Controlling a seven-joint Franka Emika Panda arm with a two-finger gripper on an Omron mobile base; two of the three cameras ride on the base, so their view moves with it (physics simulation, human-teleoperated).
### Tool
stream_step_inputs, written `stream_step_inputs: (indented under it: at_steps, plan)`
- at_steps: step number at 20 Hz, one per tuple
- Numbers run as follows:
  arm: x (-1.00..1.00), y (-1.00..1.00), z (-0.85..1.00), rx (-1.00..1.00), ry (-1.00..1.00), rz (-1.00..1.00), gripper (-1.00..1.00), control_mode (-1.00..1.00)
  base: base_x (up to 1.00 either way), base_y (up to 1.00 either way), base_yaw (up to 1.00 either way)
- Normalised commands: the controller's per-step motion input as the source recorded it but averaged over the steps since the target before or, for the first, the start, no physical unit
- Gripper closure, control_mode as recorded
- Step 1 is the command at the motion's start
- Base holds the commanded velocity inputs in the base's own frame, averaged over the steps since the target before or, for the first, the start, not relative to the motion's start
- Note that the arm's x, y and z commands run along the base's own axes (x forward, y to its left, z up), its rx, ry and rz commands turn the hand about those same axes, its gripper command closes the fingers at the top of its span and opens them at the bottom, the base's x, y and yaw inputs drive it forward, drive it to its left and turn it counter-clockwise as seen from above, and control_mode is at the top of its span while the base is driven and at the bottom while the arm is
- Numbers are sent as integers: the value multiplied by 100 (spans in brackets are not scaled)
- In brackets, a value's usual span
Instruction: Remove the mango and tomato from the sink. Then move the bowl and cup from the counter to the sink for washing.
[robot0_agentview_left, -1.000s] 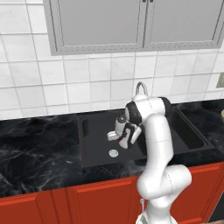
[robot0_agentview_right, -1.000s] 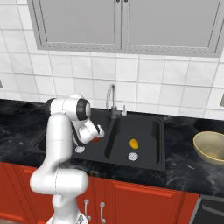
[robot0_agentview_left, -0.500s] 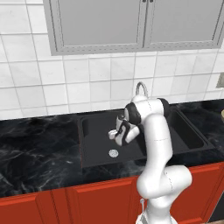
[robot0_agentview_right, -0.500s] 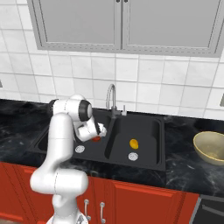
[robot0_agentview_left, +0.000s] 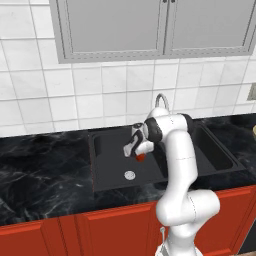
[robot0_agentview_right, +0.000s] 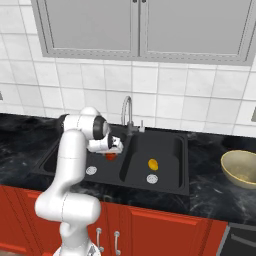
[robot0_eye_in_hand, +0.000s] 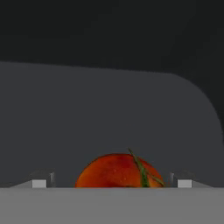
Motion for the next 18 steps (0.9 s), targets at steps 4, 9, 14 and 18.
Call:
stream_step_inputs:
  at_steps: [4, 9, 14, 18]
  plan:
    - [-8, 0, -20, 0, 8, 0, -100, -100, 0, 0, 0]
    - [-19, 0, -17, 0, 1, 0, -100, -100, 0, 0, 0]
    - [-25, 1, -15, 0, 0, 0, -100, -100, 0, 0, 0]
    - [-23, 0, -14, 0, 0, -2, -100, -100, 0, 0, 0]
